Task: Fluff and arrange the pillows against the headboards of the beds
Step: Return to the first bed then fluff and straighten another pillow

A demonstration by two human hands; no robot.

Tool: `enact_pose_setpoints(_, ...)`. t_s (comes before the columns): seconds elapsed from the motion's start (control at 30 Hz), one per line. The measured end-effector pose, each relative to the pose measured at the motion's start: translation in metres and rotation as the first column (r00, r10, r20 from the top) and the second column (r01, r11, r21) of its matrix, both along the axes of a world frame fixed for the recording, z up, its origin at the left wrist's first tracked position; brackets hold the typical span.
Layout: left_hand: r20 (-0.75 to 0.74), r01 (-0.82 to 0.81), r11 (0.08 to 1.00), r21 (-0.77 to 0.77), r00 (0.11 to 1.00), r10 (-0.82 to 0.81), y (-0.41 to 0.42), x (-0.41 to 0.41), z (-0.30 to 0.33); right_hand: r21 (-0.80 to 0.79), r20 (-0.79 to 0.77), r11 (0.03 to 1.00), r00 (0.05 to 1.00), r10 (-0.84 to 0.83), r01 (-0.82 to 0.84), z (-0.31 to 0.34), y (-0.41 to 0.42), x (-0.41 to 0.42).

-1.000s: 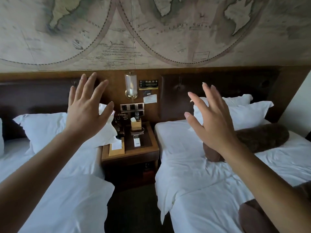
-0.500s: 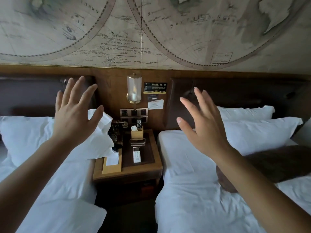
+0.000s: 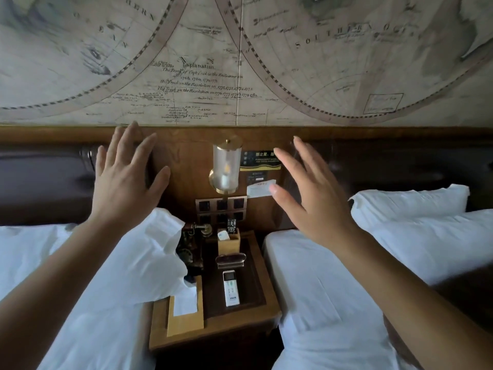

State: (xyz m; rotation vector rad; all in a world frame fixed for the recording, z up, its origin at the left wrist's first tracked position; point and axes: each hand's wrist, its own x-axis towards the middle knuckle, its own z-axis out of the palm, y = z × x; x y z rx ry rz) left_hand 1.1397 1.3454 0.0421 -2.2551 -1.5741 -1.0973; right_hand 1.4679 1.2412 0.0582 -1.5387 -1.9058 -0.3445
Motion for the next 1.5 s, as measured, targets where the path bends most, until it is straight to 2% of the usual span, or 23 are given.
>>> enact_pose_setpoints(0.07,0.002,0.01,1.0,0.001,1.0,-0.01,0.024,0.006,-0.003,-0.02,-0.01,0.999,0.999,0.034,-0.034,-0.002,0.026,0.0)
enact_pose_setpoints(0.23,-0.001,-0.019,1.0,-0.009,1.0,0.019,0.084,0.019,-0.012,0.065,0.039,0.998,0.999,0.015,-0.017,-0.004,0.099,0.013)
enact_pose_setpoints(0.5,0.006,-0.181,0.983,-0.004,0.983,0.181,0.16,0.025,-0.023,0.046,0.011,0.981,0.982,0.187,-0.188,-0.01,0.221,0.03)
enact_pose_setpoints(0.7,-0.058,-0.361,0.931,-0.051,0.932,0.358,0.18,-0.023,-0.042,0.02,-0.027,0.907,0.907,0.421,-0.42,-0.015,0.282,-0.018)
enact_pose_setpoints(0.9,-0.068,-0.48,0.872,-0.095,0.877,0.475,0.185,-0.079,-0.061,0.028,-0.042,0.867,0.866,0.498,-0.497,-0.022,0.326,-0.067)
enact_pose_setpoints(1.0,-0.077,-0.508,0.848,-0.152,0.861,0.502,0.193,-0.109,-0.073,-0.048,-0.086,0.834,0.834,0.545,-0.55,-0.036,0.344,-0.095)
enact_pose_setpoints(1.23,-0.006,-0.476,0.843,-0.251,0.872,0.49,0.225,-0.177,-0.132,-0.166,-0.055,0.828,0.843,0.535,-0.536,-0.082,0.383,-0.172)
enact_pose_setpoints(1.5,-0.107,-0.416,0.821,-0.391,0.907,0.408,0.263,-0.231,-0.195,-0.406,-0.102,0.786,0.878,0.468,-0.466,-0.163,0.408,-0.253)
